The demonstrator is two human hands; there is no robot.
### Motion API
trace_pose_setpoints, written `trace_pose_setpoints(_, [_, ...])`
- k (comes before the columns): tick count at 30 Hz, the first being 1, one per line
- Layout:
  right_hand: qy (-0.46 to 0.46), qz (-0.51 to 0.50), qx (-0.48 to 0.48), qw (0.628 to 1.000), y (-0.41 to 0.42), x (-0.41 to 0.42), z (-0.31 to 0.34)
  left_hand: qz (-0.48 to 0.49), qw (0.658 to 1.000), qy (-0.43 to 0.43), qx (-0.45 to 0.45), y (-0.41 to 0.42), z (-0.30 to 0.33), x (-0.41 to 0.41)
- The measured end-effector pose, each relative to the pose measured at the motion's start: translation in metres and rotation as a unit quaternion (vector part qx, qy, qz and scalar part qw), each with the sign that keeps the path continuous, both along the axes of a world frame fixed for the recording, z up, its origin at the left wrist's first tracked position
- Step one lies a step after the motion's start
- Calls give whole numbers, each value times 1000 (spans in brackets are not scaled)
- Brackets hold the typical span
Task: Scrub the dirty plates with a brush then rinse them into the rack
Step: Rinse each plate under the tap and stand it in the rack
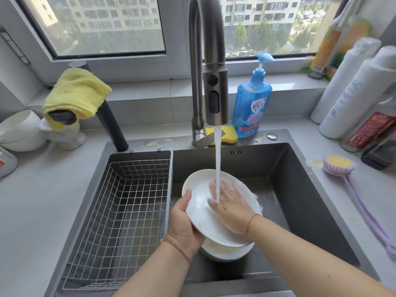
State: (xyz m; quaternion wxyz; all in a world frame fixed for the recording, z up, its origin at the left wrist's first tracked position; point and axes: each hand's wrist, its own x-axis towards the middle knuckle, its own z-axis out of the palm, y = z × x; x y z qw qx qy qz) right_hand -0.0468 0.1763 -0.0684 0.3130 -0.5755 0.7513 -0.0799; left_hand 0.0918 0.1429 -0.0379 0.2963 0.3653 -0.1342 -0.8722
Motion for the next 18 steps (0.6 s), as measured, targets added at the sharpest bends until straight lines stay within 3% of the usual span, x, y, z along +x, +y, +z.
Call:
trace_pose_setpoints(3, [67,43,32,996,24,-8,-6,22,999,-39,-11,-9,-1,3])
trace_pose_setpoints(7, [-47,59,23,997,63,12,1,26,993,-108,-25,-21,-4,1])
trace_pose_setpoints(9, [-81,73,-24,994,72,31,11,18,990,-131,-41,-24,-4,0])
trace_pose_setpoints(12, [-11,67,-198,978,70,45,7,1,986,-155,-67,-22,1,0])
trace_pose_setpoints(18, [-60,-29,-297,953,61,54,12,-13,973,-187,-137,-15,18,-2])
